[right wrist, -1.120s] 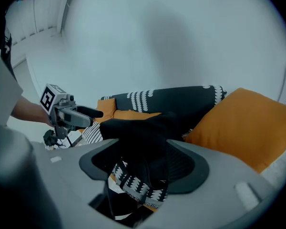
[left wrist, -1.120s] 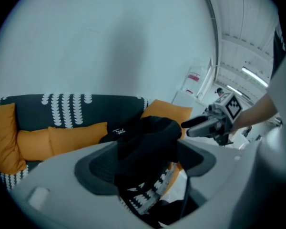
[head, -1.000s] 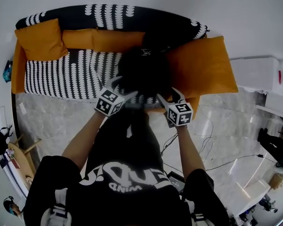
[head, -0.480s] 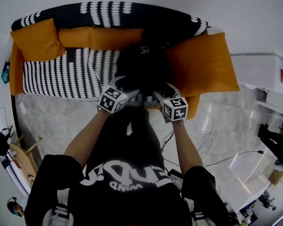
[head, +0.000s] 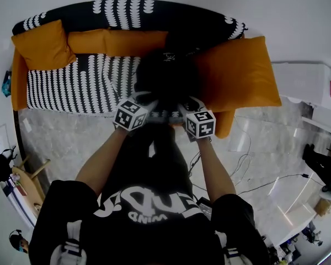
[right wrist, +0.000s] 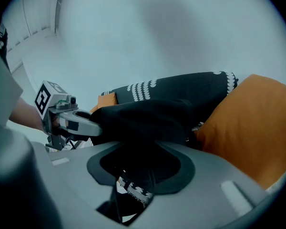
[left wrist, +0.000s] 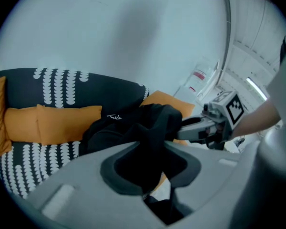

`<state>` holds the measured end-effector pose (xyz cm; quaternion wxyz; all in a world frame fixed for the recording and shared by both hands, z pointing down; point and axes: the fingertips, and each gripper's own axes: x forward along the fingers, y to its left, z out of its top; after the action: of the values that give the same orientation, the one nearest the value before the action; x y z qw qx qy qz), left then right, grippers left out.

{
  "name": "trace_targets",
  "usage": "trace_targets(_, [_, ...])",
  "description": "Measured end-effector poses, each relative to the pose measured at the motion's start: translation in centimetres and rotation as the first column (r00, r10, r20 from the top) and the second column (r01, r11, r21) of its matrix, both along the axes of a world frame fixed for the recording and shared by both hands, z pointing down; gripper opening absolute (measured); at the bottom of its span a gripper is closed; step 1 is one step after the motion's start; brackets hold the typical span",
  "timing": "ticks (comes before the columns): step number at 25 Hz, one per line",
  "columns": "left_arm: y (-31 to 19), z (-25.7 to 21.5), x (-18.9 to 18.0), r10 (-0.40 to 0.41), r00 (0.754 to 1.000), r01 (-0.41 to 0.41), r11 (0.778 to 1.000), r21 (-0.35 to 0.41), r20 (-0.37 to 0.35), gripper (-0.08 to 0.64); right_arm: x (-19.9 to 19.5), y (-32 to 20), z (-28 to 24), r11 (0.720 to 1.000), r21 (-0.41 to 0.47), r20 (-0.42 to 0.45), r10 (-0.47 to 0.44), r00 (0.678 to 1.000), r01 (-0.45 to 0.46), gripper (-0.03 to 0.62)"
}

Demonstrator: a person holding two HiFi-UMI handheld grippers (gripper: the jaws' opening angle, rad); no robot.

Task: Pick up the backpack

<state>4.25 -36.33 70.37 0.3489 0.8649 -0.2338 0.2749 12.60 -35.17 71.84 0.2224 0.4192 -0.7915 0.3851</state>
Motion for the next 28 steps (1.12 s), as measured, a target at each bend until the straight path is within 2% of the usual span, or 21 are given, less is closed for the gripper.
trace_targets(5, [0.0, 0.1, -0.1, -0.009, 1.0, 0.009, 1.0, -0.023, -0.011, 0.066, -0.7, 0.0, 0.4, 1.0, -0.007, 0.008, 0.004, 1.0, -0.004, 0.083])
trace_targets(8, [0.1, -0.5, -0.1, 0.0, 0.999, 0.0, 1.0, -0.01, -0.036, 0.054, -0.7, -0.2, 0.0, 1.0, 0.006, 0.029, 0.026, 0.999, -0.026, 0.061])
trace_targets(13, [-0.2, -2.0, 0.6, 0.028, 0.998, -0.026, 0.999, 0.022, -0.064, 0.046, -0.1, -0.6, -1.3, 0.998, 0.036, 0.055, 0.055, 0.997, -0.057, 0.055])
trace_targets(16, [-0.5, -3.0, 0.9, 0.036, 0.998, -0.034, 0.999, 0.042, -0.055, 0.044, 0.3, -0.9, -2.2, 0.995, 0.05, 0.063, 0.084, 0.994, -0.087, 0.054])
trace_targets(24, [-1.5, -7.4, 1.7, 0.032, 0.997, -0.024, 0.995, 0.097, -0.073, 0.04, 1.3, -2.2, -6.5, 0.986, 0.082, 0.105, 0.138, 0.985, -0.147, 0.052])
trace_targets(28, [-2.5, -9.8, 1.6, 0.014, 0.996, -0.005, 0.994, 0.114, -0.084, 0.038, 1.4, -3.0, -9.1, 0.984, 0.106, 0.13, 0.128, 0.983, -0.142, 0.052])
